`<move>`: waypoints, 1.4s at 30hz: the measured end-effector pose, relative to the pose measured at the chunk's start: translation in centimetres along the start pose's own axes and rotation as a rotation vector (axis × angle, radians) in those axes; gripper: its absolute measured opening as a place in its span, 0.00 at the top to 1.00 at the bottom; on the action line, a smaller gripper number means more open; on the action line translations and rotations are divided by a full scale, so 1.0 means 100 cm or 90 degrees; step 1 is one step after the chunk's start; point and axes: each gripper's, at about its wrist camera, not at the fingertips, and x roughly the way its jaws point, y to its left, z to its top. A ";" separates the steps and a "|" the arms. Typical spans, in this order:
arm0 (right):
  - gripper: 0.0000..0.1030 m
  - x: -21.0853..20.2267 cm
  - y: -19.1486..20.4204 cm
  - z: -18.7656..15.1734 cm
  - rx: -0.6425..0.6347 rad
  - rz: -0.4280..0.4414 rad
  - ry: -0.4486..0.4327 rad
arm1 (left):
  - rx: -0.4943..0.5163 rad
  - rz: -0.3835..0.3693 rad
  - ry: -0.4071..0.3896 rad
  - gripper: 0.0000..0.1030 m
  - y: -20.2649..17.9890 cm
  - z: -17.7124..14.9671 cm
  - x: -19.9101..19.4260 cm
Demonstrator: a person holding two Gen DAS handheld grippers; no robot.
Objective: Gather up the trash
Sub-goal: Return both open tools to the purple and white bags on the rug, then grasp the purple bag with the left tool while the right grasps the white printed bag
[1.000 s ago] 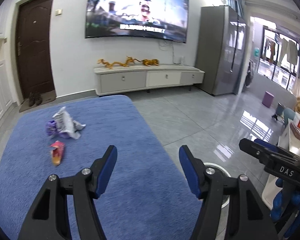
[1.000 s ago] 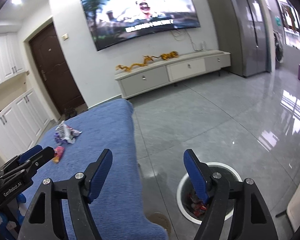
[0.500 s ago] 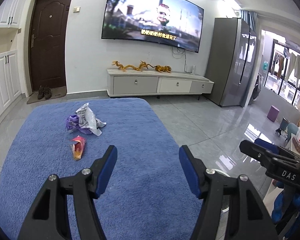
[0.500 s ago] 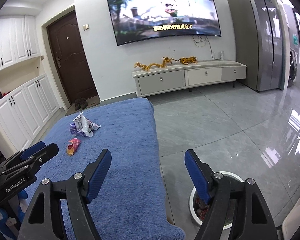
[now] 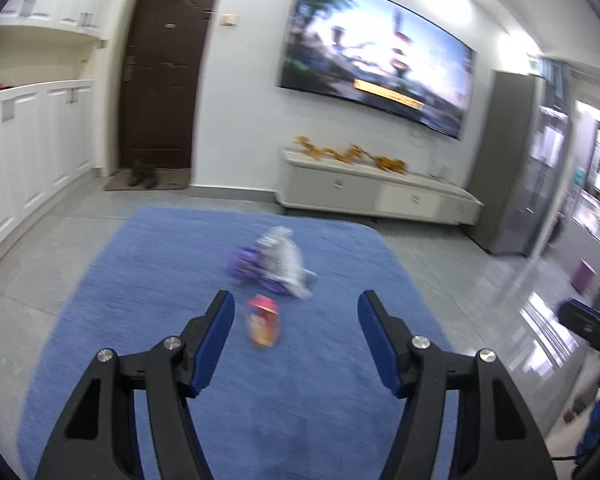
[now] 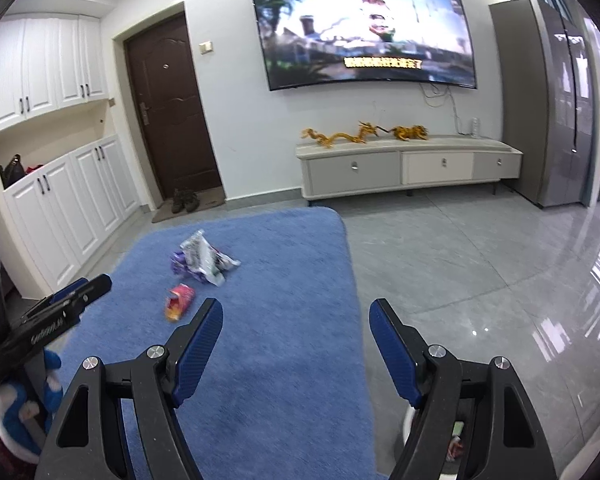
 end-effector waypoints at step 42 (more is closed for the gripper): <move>0.56 0.325 0.090 0.037 -0.057 0.267 0.212 | -0.204 -0.191 0.221 0.69 0.134 0.008 0.286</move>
